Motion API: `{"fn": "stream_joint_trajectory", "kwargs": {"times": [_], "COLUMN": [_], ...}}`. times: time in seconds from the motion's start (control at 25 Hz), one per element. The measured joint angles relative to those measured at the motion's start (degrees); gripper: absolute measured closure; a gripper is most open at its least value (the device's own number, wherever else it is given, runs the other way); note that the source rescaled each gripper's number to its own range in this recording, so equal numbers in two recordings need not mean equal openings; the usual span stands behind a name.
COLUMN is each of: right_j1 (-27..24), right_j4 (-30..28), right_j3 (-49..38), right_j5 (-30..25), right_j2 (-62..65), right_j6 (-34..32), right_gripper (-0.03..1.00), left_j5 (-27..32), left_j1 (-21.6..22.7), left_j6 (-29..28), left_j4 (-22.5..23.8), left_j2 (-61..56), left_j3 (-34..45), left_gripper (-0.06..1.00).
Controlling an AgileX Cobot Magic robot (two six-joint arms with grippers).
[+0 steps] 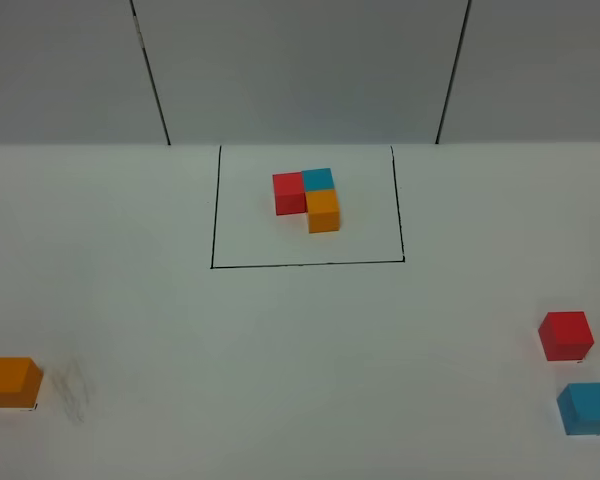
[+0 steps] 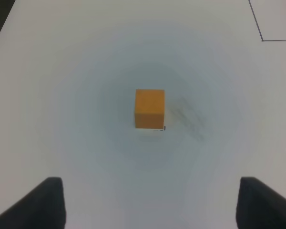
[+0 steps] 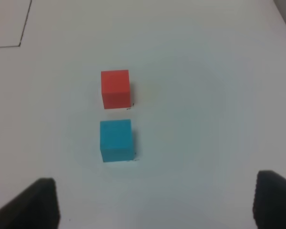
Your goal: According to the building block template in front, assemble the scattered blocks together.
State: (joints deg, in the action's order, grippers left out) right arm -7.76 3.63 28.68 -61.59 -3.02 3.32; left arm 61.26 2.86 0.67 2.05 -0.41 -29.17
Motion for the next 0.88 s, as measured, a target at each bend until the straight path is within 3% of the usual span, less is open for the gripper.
{"fn": "stream_joint_trajectory", "kwargs": {"times": [0.88], "right_j1": [0.0], "right_j4": [0.0], "right_j3": [0.0], "right_j5": [0.0], "right_j2": [0.0], "right_j6": [0.1], "right_gripper": [0.10], "left_j5": [0.0], "left_j1": [0.0], "left_j6": [0.0], "left_j4": [0.0], "left_j2": [0.0], "left_j3": [0.0], "left_gripper": [0.14]}}
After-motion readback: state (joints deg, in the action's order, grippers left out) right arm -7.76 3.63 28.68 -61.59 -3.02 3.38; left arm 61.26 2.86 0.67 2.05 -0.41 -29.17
